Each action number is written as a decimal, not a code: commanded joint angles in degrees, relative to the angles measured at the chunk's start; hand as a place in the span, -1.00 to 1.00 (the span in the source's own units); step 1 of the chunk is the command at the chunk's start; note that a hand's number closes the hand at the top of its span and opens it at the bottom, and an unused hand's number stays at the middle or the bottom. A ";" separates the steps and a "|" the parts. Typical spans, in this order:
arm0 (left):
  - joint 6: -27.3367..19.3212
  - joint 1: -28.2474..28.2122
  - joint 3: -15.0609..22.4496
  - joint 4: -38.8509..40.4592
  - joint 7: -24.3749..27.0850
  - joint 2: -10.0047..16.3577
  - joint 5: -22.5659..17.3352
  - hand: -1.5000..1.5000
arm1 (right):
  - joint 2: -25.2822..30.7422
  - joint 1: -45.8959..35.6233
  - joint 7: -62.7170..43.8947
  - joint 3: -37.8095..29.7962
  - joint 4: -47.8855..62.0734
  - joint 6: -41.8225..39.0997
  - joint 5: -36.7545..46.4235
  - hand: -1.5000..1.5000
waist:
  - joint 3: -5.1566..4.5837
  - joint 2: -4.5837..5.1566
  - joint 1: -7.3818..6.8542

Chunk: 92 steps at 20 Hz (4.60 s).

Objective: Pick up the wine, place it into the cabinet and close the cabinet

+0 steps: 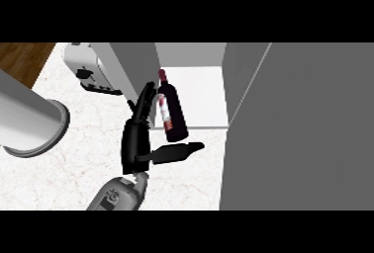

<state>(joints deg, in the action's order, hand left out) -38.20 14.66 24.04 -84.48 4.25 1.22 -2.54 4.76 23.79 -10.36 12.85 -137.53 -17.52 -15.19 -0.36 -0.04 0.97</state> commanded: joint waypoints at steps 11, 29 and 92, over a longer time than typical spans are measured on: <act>17.09 -16.73 -2.39 -20.85 6.13 11.52 -9.09 -1.00 | 4.34 1.04 -6.69 -4.27 -8.96 1.50 -2.82 -1.00 | 0.32 -0.11 -0.99; 40.47 -30.18 -17.25 -28.91 9.49 24.74 -25.84 1.00 | 12.78 3.70 -4.41 -0.39 -10.86 -9.68 -1.57 1.00 | 0.32 -0.15 -1.21; 56.93 -28.30 -32.47 -23.80 4.24 21.97 -27.73 1.00 | -2.55 -74.93 0.90 1.92 68.46 18.27 -16.43 1.00 | 0.37 0.41 -1.67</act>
<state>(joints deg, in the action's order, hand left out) 20.29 -15.59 -9.12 -107.81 10.71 23.53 -30.62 -0.02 -50.89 -12.22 19.77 -76.59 0.21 -33.08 -0.35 -1.22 -1.17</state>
